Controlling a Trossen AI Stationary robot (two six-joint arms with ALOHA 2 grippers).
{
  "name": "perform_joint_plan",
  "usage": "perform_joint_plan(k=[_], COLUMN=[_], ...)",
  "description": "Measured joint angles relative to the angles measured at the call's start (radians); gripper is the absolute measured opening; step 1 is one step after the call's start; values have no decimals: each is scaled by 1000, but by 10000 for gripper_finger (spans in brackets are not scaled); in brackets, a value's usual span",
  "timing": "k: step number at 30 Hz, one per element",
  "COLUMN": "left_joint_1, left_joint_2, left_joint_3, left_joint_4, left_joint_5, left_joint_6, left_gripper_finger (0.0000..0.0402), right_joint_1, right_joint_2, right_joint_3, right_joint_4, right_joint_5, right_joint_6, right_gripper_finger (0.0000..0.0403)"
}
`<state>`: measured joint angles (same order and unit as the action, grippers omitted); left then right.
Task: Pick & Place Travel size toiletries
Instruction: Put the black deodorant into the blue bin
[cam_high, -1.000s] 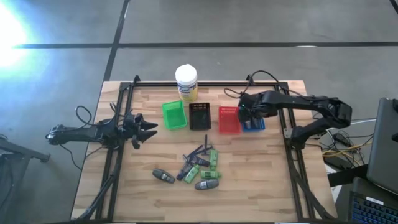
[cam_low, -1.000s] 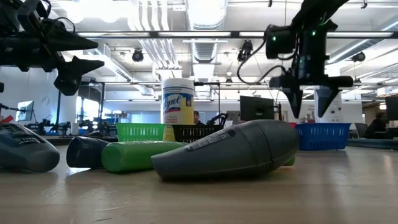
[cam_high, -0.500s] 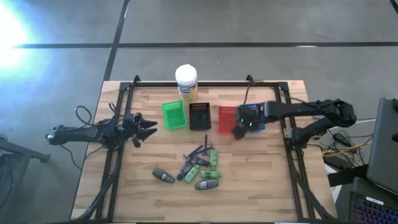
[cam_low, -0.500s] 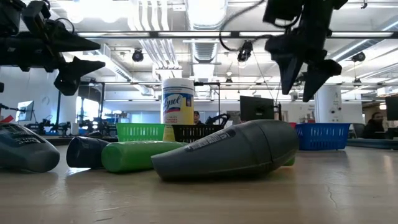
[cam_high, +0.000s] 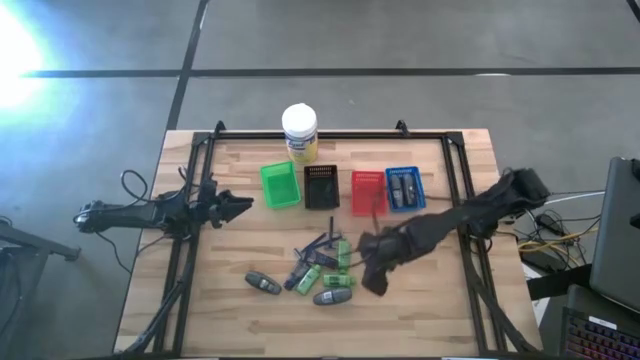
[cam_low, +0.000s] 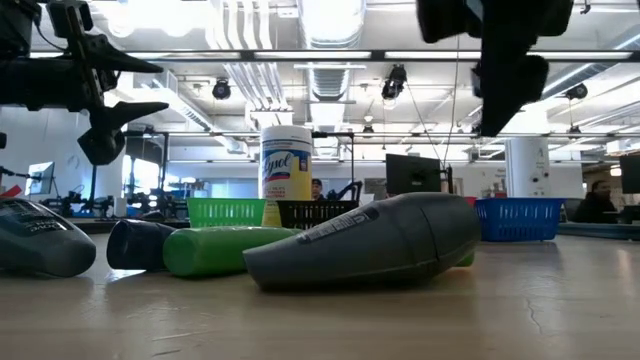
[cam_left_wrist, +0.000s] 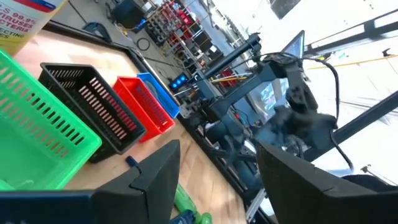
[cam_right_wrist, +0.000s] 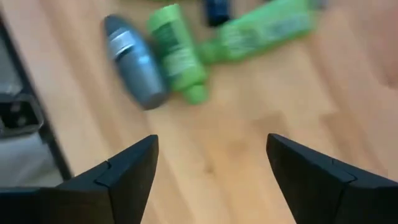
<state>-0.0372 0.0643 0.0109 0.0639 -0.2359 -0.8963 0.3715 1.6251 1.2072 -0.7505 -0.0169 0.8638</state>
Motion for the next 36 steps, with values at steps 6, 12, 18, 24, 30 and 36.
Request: perform_joint_plan(k=[6,12,18,24,30,36], left_joint_1=[0,0,0,0,0,0], left_joint_2=[2,5,8,13,21,24], left_joint_3=[0,2,2,2,2,2], left_joint_4=[0,-30,-38,-47,-53,-55], left_joint_5=[16,44,52,116,169,174], left_joint_6=[-15,1,5,9,10,11], left_gripper_finger=[218,218,218,218,218,218], right_joint_1=[59,102,124,113,110,97], right_joint_2=[238,428,561,653,709,735], right_joint_3=[189,403,541,627,717,735], right_joint_4=[-48,-180,-211,-210,-211,-199], right_joint_5=[-67,-19,111,125,125,121], right_joint_6=[-266,-439,-521,-495,-478,-471], right_gripper_finger=[305,301,275,263,281,309])
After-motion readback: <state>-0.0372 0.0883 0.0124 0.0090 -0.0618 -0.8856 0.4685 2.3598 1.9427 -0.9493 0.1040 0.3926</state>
